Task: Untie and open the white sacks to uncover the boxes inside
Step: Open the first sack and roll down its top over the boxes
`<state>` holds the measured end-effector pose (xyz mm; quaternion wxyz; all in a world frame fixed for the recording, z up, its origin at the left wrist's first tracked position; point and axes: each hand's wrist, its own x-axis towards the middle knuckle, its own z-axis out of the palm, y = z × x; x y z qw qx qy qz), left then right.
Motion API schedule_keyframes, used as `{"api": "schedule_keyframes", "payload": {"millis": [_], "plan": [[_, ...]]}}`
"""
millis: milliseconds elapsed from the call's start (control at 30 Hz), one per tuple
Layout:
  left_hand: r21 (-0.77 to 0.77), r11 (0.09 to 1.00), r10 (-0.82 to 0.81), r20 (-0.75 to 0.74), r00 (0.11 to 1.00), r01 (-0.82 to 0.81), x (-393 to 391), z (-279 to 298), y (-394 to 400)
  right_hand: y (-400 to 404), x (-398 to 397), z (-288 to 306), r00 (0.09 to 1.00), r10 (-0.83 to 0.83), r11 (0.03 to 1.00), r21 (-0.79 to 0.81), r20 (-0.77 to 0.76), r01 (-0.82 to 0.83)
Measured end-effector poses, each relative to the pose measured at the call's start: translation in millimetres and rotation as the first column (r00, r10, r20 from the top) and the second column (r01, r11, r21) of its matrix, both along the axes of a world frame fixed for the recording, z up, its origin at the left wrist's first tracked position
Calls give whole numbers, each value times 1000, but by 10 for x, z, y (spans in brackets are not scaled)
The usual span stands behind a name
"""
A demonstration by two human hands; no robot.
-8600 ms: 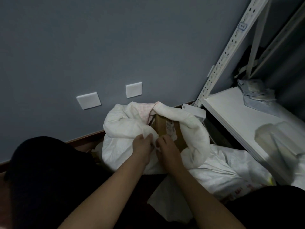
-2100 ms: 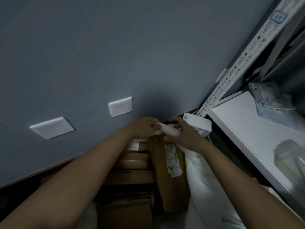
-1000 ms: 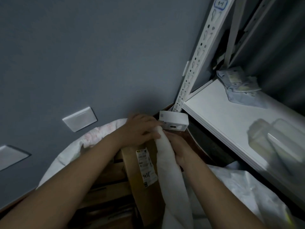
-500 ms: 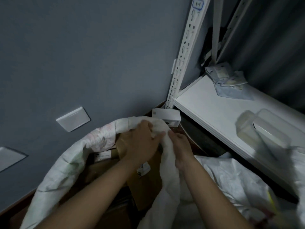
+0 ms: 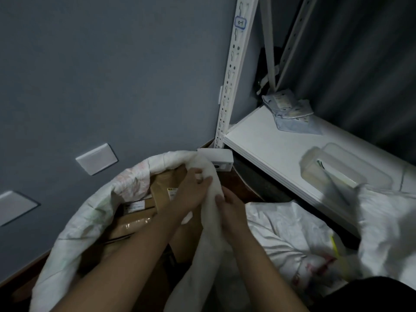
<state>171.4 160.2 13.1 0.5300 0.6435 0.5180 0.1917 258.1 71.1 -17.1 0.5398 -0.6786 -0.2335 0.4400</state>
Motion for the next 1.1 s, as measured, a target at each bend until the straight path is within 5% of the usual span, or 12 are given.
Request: {"api": "schedule_keyframes", "payload": {"millis": [67, 100, 233, 433, 533, 600, 633, 700, 800, 867, 1000, 1100], "plan": [[-16, 990, -140, -92, 986, 139, -69, -16, -66, -15, 22, 84, 883, -97, 995, -30, -459, 94], [-3, 980, -200, -143, 969, 201, -95, -45, -116, -30, 15, 83, 874, -119, 993, -47, -471, 110], [97, 981, -152, -139, 979, 166, -151, -47, -241, -183, -92, 32, 968, -73, 997, 23, 240, 69], [-46, 992, -117, 22, 993, 118, -150, 98, -306, -317, -302, -138, 878, 170, 984, -123, 448, -128], [-177, 978, -106, 46, 993, 112, -267, 200, -440, -329, -218, -110, 997, -33, 999, -14, -67, 32], [-201, 962, -198, -51, 979, 184, -331, 203, -542, -338, -185, -106, 904, -142, 985, 35, -404, 170], [-191, 962, -217, -86, 972, 197, -342, 205, -596, -357, -208, -75, 906, -206, 976, -13, -370, 217], [-116, 980, -176, -124, 977, 162, -315, 177, -647, -402, -267, -12, 971, -235, 972, -7, 48, 236], [-7, 995, -96, -136, 986, 96, -279, 134, -698, -494, -319, -157, 870, 42, 990, -140, 491, 31], [-1, 993, -115, -126, 985, 116, -248, 107, -732, -538, -361, -182, 933, 138, 960, -277, 333, -43], [-187, 967, -185, -39, 982, 174, -257, 129, -843, -603, -273, -121, 999, -39, 981, -187, 30, 44], [-144, 976, -170, -14, 985, 166, -348, 80, -866, -667, -257, -99, 836, -129, 986, 25, -534, 168]]}}
